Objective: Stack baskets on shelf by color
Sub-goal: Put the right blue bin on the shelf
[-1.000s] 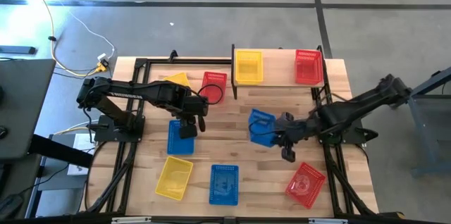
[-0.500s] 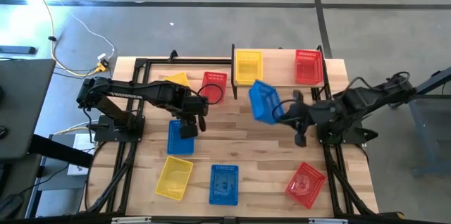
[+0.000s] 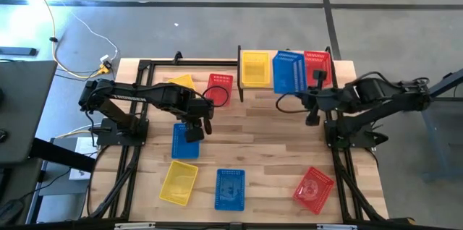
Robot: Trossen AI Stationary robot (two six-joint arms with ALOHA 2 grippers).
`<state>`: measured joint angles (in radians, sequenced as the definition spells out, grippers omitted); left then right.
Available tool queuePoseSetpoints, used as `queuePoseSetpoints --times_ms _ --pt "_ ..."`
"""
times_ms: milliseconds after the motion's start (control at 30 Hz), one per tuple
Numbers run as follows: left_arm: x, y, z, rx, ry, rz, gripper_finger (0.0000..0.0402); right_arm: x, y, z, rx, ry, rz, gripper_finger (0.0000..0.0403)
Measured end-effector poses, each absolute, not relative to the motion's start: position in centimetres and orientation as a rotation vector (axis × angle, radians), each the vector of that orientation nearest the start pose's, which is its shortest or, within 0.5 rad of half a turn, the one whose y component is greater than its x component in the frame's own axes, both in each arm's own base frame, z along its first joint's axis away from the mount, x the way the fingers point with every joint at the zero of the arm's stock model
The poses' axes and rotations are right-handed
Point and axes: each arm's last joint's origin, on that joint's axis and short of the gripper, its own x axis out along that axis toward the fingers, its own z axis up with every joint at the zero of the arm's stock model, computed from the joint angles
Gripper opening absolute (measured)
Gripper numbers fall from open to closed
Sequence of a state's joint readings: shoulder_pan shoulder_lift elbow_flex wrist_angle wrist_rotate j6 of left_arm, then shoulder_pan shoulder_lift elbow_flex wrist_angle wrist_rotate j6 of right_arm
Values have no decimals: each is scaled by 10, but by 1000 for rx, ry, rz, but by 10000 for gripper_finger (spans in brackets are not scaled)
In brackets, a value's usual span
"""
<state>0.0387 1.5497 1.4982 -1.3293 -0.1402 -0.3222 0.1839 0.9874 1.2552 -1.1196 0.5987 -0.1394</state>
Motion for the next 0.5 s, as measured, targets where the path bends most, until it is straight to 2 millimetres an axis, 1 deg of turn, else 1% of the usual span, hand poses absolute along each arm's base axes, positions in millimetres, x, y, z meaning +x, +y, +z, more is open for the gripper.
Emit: queuePoseSetpoints --times_ms 167,300,500 --pt "280 15 320 -199 1341 370 99 156 -9 374 -463 914 -386 0" --pt "280 15 320 -199 1341 370 99 160 -24 371 -452 969 -364 0" --pt "280 15 320 -199 1340 370 99 170 -47 361 -406 1067 -306 0"
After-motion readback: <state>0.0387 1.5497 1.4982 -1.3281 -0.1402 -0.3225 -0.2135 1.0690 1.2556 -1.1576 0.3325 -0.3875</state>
